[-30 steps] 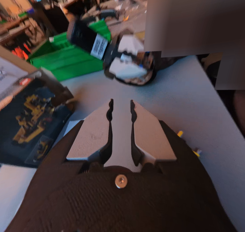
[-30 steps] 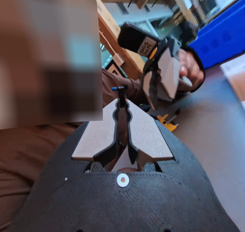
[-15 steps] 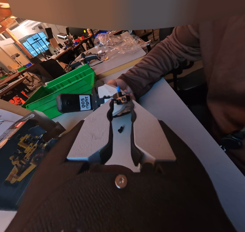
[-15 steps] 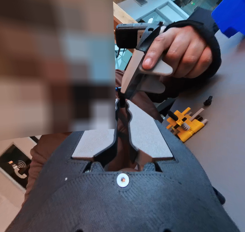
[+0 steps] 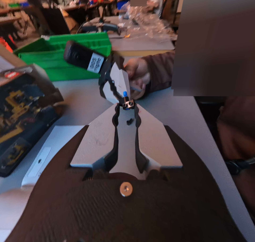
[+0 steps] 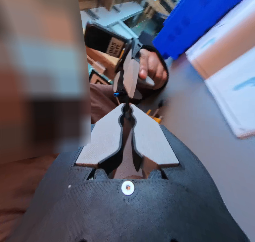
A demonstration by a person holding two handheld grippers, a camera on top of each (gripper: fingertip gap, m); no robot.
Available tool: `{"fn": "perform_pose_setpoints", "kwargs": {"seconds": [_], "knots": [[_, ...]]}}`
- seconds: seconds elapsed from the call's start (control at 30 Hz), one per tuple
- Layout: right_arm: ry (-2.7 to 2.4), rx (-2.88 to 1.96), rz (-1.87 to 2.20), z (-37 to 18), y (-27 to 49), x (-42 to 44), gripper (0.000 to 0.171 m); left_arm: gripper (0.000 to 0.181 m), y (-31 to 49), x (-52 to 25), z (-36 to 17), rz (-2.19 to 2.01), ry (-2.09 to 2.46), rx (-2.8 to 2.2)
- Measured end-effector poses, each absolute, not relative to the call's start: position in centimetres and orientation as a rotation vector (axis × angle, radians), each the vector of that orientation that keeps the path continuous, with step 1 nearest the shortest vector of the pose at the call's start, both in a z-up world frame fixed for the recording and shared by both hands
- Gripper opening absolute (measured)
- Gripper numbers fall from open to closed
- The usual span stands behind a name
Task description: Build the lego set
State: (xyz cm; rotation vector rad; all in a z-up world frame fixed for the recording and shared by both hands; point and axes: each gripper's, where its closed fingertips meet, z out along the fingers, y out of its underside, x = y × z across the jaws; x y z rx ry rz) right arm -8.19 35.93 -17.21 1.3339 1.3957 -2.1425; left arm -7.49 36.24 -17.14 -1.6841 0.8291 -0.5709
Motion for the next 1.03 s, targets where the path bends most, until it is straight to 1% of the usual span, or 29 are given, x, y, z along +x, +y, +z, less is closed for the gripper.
{"fn": "perform_pose_setpoints", "kwargs": {"seconds": [0.03,0.13,0.27,0.37,0.43,0.47,0.6,0.77,0.83,0.9,1.0,1.03], "knots": [[1.428,1.408,-2.138,-17.8,36.6,-8.6,0.0,0.018,36.5,-7.7,-17.7,-0.568,0.816,-1.721],[1.485,1.572,-2.099,-19.2,37.9,-9.4,0.002,0.018,37.0,-7.8,-18.8,-0.576,0.774,-1.792],[1.676,1.793,-1.996,-21.1,39.3,-10.2,0.016,0.018,38.3,-9.8,-21.4,-0.395,0.738,-1.95],[1.843,1.776,-1.997,-20.7,38.6,-10.2,0.02,0.018,38.6,-10.3,-22.1,-0.351,0.715,-1.997],[1.994,1.773,-1.928,-21.3,37.7,-10.3,0.019,0.018,38.6,-9.9,-21.9,-0.382,0.697,-1.997],[2.065,1.765,-1.89,-21.7,37.3,-10.4,0.024,0.018,38.7,-10.0,-21.9,-0.379,0.679,-2.007],[2.213,1.766,-1.834,-22.1,36.6,-10.6,0.016,0.018,38.7,-10.0,-21.0,-0.466,0.627,-1.986],[2.036,1.646,-1.975,-20.8,36.2,-10.1,0.01,0.018,38.4,-9.6,-19.7,-0.621,0.555,-1.943],[2.033,1.656,-1.983,-20.8,36.4,-10.2,0.005,0.018,38.5,-9.8,-19.6,-0.633,0.533,-1.941],[1.971,1.648,-1.981,-20.7,36.2,-10.1,0.005,0.018,38.4,-9.7,-19.5,-0.628,0.551,-1.937],[1.687,1.524,-2.1,-19.0,36.0,-9.6,0.004,0.018,38.2,-9.4,-18.4,-0.596,0.602,-1.867],[1.56,1.437,-2.158,-17.9,36.0,-9.2,0.003,0.022,38.0,-9.3,-18.1,-0.581,0.636,-1.848]]}}
